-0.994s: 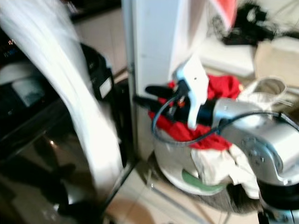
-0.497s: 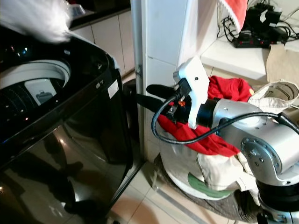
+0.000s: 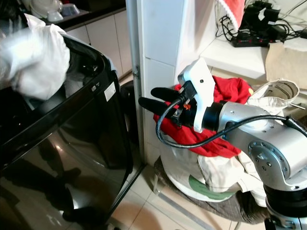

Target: Clothes washing

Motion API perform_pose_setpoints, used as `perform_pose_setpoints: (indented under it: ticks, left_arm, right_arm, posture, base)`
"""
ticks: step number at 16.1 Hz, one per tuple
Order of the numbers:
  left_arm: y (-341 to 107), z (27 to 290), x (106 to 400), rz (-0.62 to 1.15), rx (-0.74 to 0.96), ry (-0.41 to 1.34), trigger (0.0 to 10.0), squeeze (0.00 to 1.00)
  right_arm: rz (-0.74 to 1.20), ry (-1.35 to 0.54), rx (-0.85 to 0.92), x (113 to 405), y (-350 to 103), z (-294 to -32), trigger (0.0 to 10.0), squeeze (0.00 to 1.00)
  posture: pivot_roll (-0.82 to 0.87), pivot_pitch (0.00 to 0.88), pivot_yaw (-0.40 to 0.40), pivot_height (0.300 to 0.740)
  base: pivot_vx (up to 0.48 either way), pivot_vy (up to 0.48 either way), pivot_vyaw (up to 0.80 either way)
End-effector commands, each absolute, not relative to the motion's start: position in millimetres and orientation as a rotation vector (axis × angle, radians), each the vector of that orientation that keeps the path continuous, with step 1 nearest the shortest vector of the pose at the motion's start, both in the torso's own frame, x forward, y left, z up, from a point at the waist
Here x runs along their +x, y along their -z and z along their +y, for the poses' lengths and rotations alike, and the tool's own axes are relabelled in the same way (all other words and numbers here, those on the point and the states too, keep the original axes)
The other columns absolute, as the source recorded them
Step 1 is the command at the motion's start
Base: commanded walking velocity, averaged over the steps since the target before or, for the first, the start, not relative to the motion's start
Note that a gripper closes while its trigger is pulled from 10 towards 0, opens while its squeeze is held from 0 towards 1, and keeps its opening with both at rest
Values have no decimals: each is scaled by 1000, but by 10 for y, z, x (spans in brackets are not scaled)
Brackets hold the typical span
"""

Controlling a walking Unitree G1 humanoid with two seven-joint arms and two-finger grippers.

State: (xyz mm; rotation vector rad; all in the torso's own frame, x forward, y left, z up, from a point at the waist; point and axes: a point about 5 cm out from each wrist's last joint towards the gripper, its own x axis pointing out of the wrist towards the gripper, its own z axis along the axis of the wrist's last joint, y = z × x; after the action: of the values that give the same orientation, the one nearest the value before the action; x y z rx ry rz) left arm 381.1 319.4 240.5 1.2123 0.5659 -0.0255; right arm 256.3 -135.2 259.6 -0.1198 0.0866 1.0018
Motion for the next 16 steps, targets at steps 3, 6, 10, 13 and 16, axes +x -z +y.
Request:
perform_pose_setpoints:
  ticks: [3, 6, 10, 13, 16]
  left_arm:
    - [-2322, 3400, 3646, 740, 1195, 125, 0, 0]
    - [-2967, 3760, 3426, 579, 1107, -73, 0, 0]
    - [-3779, 4220, 2953, 425, 1146, -471, 0, 0]
    - [-4398, 4286, 2592, 143, 1193, -766, 0, 0]
    - [-4775, 4181, 2390, -86, 1233, -922, 0, 0]
  right_arm:
    - [83, -1002, -137, 2552, -2613, -1357, 10000, 0]
    - [78, -998, -138, 2551, -2629, -1373, 10000, 0]
    - [79, -1003, -136, 2565, -2624, -1366, 10000, 0]
    - [78, -1009, -135, 2572, -2627, -1362, 10000, 0]
    - [78, -1012, -137, 2578, -2631, -1360, 10000, 0]
  posture:
    - [-86, 0, 48, 740]
    - [-86, 0, 46, 740]
    - [-76, 0, 35, 740]
    - [-72, 0, 29, 740]
    - [-71, 0, 25, 740]
  base:
    - [0, 0, 0]
    - [0, 0, 0]
    - [0, 0, 0]
    - [0, 0, 0]
    - [0, 0, 0]
